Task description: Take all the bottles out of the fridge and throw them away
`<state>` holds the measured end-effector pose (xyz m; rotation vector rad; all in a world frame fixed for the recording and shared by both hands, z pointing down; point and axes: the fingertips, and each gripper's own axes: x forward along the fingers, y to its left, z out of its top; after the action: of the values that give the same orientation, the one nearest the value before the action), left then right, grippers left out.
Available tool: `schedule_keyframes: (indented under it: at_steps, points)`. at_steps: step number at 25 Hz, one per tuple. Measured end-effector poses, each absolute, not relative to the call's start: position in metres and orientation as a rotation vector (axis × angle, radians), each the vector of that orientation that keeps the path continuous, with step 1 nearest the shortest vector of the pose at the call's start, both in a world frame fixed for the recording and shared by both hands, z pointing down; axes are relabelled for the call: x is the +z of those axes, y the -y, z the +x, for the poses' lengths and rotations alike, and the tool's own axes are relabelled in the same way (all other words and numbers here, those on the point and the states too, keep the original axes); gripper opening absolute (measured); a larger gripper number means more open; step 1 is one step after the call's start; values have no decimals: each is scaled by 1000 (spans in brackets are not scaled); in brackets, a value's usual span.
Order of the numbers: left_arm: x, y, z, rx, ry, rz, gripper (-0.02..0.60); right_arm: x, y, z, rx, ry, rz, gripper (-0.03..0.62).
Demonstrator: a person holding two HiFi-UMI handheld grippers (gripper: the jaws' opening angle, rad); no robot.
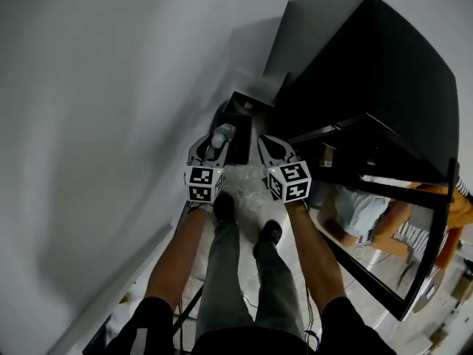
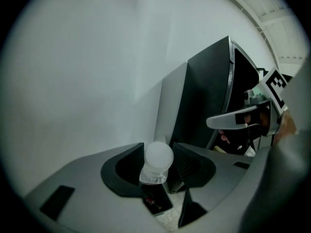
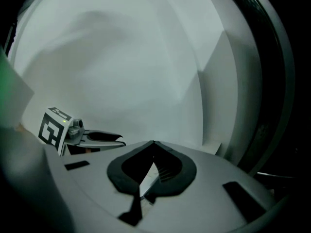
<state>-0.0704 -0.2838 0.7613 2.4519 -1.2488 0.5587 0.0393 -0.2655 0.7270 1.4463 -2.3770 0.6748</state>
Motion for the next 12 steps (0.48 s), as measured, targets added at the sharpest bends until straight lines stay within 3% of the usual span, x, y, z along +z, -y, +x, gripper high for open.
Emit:
schedule_keyframes:
  at_steps: [12]
  points:
    - [831, 303, -48, 610, 1158, 2487, 187, 812, 254, 51, 776, 2284, 1477, 9]
